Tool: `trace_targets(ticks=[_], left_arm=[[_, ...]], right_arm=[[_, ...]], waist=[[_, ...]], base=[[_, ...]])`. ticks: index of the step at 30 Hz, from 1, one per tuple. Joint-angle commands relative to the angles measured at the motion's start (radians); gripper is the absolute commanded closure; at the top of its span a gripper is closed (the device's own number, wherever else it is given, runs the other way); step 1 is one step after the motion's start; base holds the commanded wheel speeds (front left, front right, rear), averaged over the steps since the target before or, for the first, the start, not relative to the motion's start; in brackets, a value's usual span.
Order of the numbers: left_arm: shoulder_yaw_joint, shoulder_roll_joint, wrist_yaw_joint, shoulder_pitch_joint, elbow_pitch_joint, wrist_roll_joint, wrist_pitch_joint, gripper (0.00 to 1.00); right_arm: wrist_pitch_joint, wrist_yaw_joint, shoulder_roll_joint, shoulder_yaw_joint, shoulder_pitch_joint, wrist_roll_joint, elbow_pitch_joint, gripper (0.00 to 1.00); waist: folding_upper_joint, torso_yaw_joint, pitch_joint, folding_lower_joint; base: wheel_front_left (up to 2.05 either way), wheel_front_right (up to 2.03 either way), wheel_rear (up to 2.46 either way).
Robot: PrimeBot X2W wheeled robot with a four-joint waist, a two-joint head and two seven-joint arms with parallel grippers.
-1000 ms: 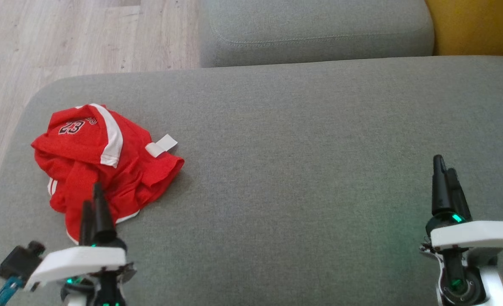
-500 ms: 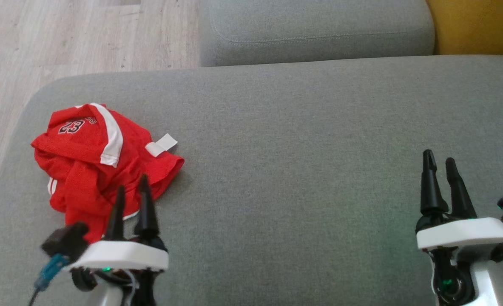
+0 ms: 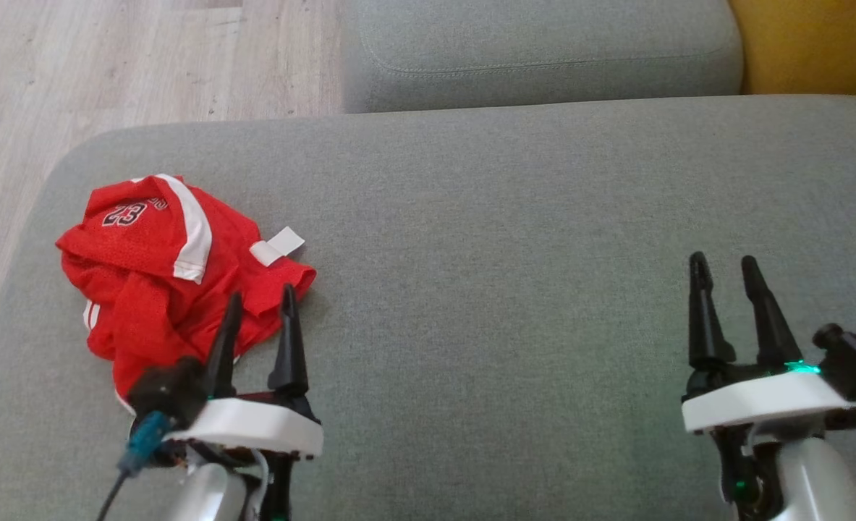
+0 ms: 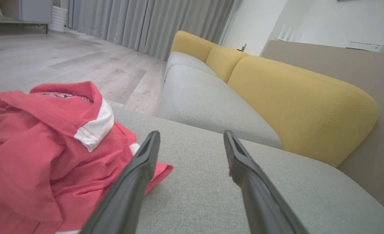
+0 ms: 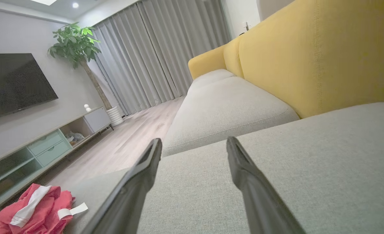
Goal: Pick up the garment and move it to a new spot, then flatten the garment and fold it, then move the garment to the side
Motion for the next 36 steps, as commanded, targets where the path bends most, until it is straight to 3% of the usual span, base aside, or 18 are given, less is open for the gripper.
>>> trace_targets(ticks=[1, 9, 18, 22, 29, 36], left_arm=[[0.011, 0.020, 0.006, -0.062, -0.041, 0.026, -0.012, 0.00], [-0.078, 0.051, 0.062, -0.093, -0.067, 0.123, -0.036, 0.00], [-0.196, 0.091, 0.082, -0.131, -0.034, 0.235, -0.062, 0.00], [-0.196, 0.078, 0.100, -0.127, -0.047, 0.216, -0.074, 0.00], [-0.095, 0.042, 0.047, -0.075, -0.060, 0.167, -0.094, 0.00], [-0.023, -0.006, -0.030, -0.025, 0.013, 0.197, -0.115, 0.00]], right_arm=[[-0.013, 0.000, -0.007, 0.020, -0.048, -0.029, -0.043, 0.00], [-0.037, -0.001, -0.007, 0.035, -0.050, -0.180, -0.049, 0.00], [-0.063, -0.001, -0.008, 0.061, -0.055, -0.353, -0.059, 0.00], [-0.075, -0.001, -0.008, 0.064, -0.051, -0.367, -0.076, 0.00], [-0.096, -0.001, -0.008, 0.034, -0.024, -0.198, -0.058, 0.00], [-0.116, -0.001, -0.009, 0.074, -0.008, -0.187, 0.007, 0.00]], waist=[[0.0000, 0.000, 0.000, -0.0001], [0.0000, 0.000, 0.000, -0.0001], [0.0000, -0.003, 0.000, -0.0001], [0.0000, -0.002, 0.000, -0.0001], [0.0000, -0.001, -0.001, -0.0001], [0.0000, -0.002, -0.003, -0.0001]], base=[[0.00, 0.00, 0.00], [0.00, 0.00, 0.00], [0.00, 0.00, 0.00], [0.00, 0.00, 0.00], [0.00, 0.00, 0.00], [0.00, 0.00, 0.00]])
